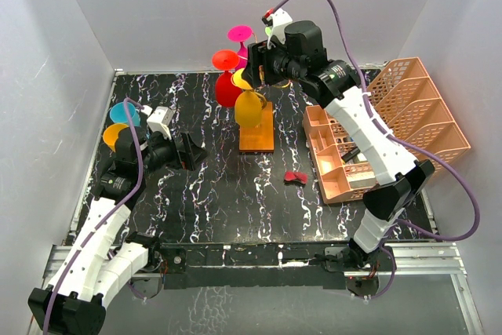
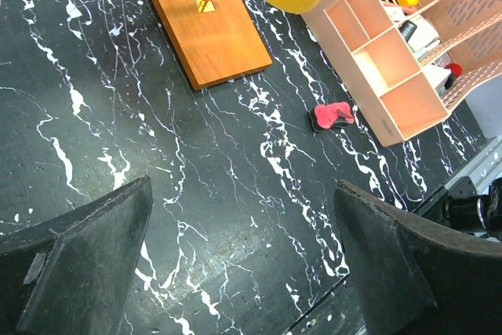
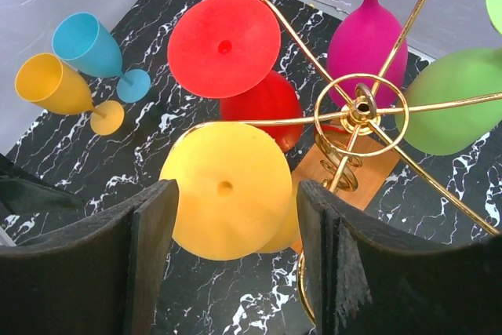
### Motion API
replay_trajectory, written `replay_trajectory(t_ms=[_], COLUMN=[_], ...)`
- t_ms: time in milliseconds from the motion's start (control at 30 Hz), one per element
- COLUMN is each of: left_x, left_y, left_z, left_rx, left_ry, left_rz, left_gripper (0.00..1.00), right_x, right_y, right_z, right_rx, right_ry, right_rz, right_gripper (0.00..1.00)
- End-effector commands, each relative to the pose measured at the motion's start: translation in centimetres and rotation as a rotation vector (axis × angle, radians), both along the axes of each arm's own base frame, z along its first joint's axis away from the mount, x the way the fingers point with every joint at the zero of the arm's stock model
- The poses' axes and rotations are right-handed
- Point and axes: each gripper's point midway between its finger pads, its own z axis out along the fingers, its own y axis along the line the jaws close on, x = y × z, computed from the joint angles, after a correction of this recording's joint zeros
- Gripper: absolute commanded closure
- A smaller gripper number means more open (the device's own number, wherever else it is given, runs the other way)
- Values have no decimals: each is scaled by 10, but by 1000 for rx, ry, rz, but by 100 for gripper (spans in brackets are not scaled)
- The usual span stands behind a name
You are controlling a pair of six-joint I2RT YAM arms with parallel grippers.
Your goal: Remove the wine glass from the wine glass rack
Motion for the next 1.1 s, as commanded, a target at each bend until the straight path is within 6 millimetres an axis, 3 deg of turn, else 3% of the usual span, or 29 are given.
replay_trajectory(t_ms=[0,233,767,1067], left_x=[1,1,1,2], left_y=[3,2,1,2], left_z=[8,8,7,7], left_rx=[14,12,11,13], left_ry=[-39,-45,-36,-40], left_rz=[9,5,-1,5], left_gripper=[3,3,3,3], right_x=[6,7,21,22], right_y=[1,1,4,0], right_z=[30,24,-14,-24], right_rx=[41,36,35,58], right_ry=[-89,-64,52,106], right_rz=[21,32,-12,-76], right_gripper=[37,39,36,46])
